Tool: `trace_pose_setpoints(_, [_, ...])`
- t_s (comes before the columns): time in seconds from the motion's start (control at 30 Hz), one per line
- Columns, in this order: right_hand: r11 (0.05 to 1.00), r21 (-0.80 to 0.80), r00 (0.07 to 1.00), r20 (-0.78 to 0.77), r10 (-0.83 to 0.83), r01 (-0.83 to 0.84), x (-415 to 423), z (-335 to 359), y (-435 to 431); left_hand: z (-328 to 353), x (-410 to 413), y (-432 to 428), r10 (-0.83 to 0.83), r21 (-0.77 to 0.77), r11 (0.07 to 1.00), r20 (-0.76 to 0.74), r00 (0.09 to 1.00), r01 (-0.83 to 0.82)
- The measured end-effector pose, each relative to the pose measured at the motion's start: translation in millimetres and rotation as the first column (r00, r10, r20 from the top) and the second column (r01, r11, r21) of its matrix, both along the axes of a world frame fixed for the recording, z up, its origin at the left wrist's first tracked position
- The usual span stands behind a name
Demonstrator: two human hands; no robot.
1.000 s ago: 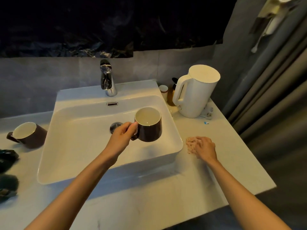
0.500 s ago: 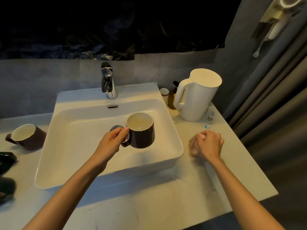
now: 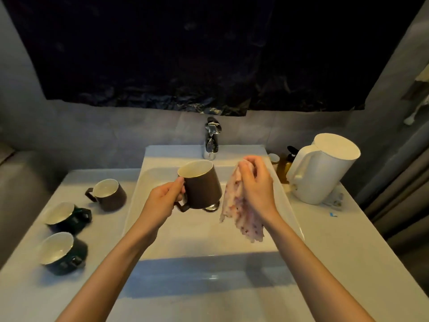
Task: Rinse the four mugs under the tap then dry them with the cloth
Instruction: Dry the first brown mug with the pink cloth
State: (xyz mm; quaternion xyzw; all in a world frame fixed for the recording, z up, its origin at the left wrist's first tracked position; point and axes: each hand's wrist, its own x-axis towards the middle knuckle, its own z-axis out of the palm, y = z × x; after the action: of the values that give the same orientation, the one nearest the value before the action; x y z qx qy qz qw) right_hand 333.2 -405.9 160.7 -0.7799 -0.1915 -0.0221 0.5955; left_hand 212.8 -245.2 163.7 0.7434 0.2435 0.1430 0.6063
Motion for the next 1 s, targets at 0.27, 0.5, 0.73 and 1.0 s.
trace_pose_setpoints(0.27, [0.76,-0.555,0.739,0.344,0.579,-0.338,-72,-5,104,29,-65,93,0.017,0.047,0.999,-0.011,1.0,-0.017])
trace_pose_setpoints(0.5, [0.9,-0.37,0.642,0.637,0.427,-0.231,-112,-7,194,53,-119,160,-0.042,0.031,0.999,0.032,0.999,0.041])
trace_pose_setpoints(0.73, [0.867,-0.284,0.764,0.413,0.496,-0.41,-131,13,230,37,-163,235,-0.228,0.539,0.829,0.081,0.97,0.149])
trace_pose_setpoints(1.0, [0.806,-0.267,0.772,0.243,0.587,-0.528,-145,22,242,21,-147,238,-0.332,0.582,0.798,0.208,0.92,0.156])
